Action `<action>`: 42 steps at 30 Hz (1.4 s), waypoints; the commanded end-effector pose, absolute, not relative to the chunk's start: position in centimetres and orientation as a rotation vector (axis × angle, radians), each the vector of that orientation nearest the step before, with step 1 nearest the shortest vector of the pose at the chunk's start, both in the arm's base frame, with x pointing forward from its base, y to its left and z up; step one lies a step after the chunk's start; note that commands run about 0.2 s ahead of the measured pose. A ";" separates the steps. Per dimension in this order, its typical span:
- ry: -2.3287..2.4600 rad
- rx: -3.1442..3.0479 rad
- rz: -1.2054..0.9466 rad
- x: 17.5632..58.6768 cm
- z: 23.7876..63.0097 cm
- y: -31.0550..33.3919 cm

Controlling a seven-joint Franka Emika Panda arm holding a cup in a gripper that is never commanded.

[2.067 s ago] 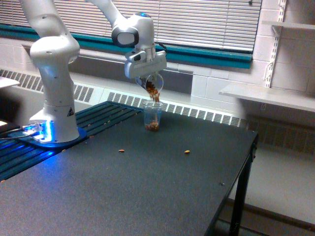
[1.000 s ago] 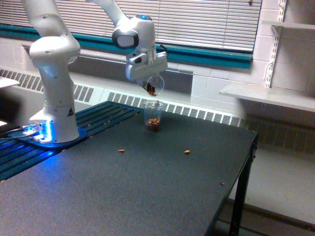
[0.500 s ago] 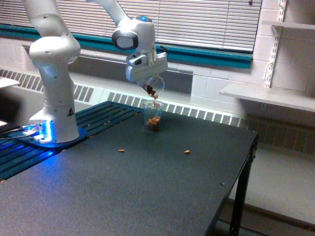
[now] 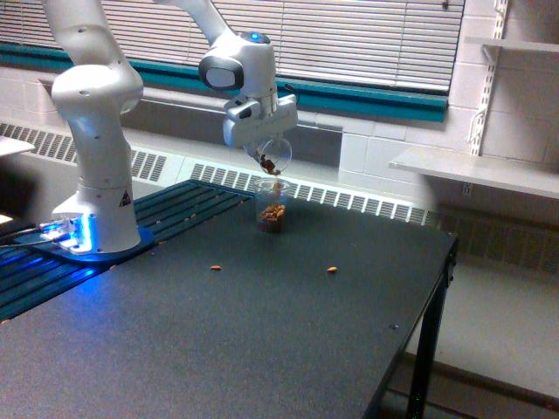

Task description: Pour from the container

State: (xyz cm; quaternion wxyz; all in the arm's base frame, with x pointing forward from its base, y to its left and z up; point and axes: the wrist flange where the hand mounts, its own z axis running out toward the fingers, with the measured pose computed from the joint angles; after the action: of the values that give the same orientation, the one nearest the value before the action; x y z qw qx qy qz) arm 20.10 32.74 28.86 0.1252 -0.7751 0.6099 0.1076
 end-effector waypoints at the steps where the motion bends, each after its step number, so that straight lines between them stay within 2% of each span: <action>1: 1.708 -2.279 0.320 20.5 29.0 32.9; 27: 1.671 -2.254 0.408 22.3 28.3 31.1; 42: 1.614 -2.238 0.384 23.4 30.7 30.7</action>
State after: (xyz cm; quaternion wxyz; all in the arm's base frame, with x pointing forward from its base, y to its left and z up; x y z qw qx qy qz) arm 23.17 30.50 29.34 0.1615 -0.7794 0.5889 0.1402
